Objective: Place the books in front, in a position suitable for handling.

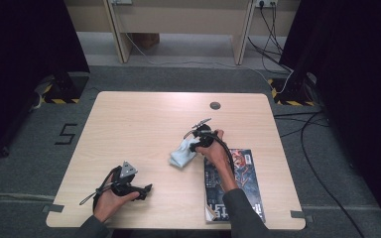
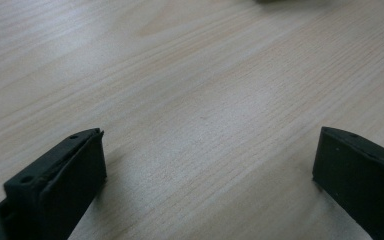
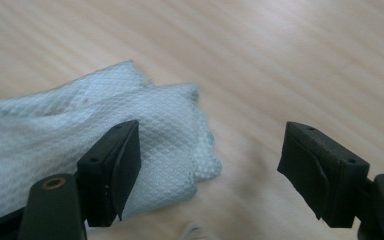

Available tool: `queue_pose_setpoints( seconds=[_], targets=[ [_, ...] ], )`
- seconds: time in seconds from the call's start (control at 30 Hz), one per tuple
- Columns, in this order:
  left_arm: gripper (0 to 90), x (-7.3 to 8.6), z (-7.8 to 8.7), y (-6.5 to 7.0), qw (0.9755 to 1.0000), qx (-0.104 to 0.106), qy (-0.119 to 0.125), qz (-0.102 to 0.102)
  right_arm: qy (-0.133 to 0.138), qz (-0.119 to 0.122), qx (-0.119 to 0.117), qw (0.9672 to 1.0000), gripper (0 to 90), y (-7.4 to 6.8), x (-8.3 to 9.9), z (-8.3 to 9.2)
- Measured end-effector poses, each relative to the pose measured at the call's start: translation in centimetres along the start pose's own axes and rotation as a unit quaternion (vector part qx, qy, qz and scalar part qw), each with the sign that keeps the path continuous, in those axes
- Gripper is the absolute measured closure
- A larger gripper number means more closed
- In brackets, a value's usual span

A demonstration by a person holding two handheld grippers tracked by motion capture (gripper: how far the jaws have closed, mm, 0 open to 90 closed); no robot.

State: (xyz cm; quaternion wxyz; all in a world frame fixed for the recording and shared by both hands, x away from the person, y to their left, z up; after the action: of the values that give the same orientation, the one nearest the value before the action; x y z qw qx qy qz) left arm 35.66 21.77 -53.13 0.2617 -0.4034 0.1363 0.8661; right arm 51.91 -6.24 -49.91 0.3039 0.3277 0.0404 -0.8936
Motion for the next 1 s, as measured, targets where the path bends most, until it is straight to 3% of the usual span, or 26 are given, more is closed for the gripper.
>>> queue_pose_setpoints(
  seconds=[0.13, 0.2, 0.23, 0.27, 0.4, 0.5, 0.53, 0.6, 0.63, 0.67, 0.7, 0.73, 0.77, 0.83, 0.87, 1.0],
  targets=[
    [0.0, 0.0, 0.0, 0.0, 1.0000, 0.000, 0.000, 0.000, -0.003, -0.039, 0.040, 0.9984, 24.9, 1.9, 0.2, -0.2],
    [0.0, 0.0, 0.0, 0.0, 1.0000, -0.001, 0.000, 0.000, -0.004, -0.042, 0.044, 0.9982, 24.9, 2.2, 0.2, -0.2],
    [0.0, 0.0, 0.0, 0.0, 1.0000, -0.001, -0.001, 0.000, -0.008, -0.054, 0.057, 0.9969, 24.9, 3.1, 0.4, -0.1],
    [0.0, 0.0, 0.0, 0.0, 1.0000, -0.001, -0.001, 0.000, -0.008, -0.054, 0.057, 0.9969, 24.9, 3.1, 0.4, -0.1],
    [0.0, 0.0, 0.0, 0.0, 1.0000, -0.001, 0.000, 0.000, -0.019, -0.075, 0.090, 0.9929, 25.0, 5.4, 1.3, 0.5],
    [0.0, 0.0, 0.0, 0.0, 1.0000, -0.001, -0.001, 0.000, -0.027, -0.073, 0.103, 0.9917, 25.0, 6.3, 1.8, 0.8],
    [0.0, 0.0, 0.0, 0.0, 1.0000, -0.001, -0.001, 0.001, -0.031, -0.077, 0.116, 0.9897, 25.0, 7.6, 2.7, 1.4],
    [0.0, 0.0, 0.0, 0.0, 1.0000, -0.001, -0.001, 0.001, -0.031, -0.082, 0.118, 0.9891, 25.1, 8.2, 3.1, 1.6],
    [0.0, 0.0, 0.0, 0.0, 1.0000, -0.001, -0.001, 0.000, -0.037, -0.095, 0.132, 0.9860, 25.4, 9.7, 4.1, 2.2],
    [0.0, 0.0, 0.0, 0.0, 1.0000, -0.001, -0.001, 0.000, -0.037, -0.095, 0.132, 0.9860, 25.4, 9.7, 4.1, 2.2],
    [0.0, 0.0, 0.0, 0.0, 1.0000, -0.001, 0.000, 0.001, -0.036, -0.108, 0.143, 0.9831, 25.7, 11.1, 5.3, 2.9],
    [0.0, 0.0, 0.0, 0.0, 1.0000, -0.001, 0.000, 0.001, -0.036, -0.108, 0.143, 0.9831, 25.7, 11.1, 5.3, 2.9],
    [0.0, 0.0, 0.0, 0.0, 1.0000, -0.001, -0.001, 0.000, -0.034, -0.122, 0.151, 0.9803, 25.8, 12.2, 6.4, 3.6],
    [0.0, 0.0, 0.0, 0.0, 1.0000, -0.001, -0.001, 0.001, -0.030, -0.127, 0.156, 0.9790, 25.8, 12.8, 7.1, 3.9],
    [0.0, 0.0, 0.0, 0.0, 1.0000, -0.002, -0.001, 0.001, -0.027, -0.143, 0.160, 0.9762, 26.1, 13.9, 8.3, 4.7],
    [0.0, 0.0, 0.0, 0.0, 1.0000, -0.002, -0.001, 0.001, -0.030, -0.154, 0.167, 0.9734, 26.4, 15.2, 10.0, 5.9]
  ],
)
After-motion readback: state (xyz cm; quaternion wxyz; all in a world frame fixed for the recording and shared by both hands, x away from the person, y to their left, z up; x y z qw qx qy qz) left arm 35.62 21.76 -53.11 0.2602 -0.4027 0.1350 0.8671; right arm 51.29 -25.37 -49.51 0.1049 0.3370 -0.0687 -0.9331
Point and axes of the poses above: each handheld gripper's, and its own axes: z roughly backward along the jaws, x roughly out of its underside, y roughly to its right, the point moved 1 cm from there along -z, roughly forward along the jaws, and after that the axes turned 4 degrees about y, right-handed, at the moved point
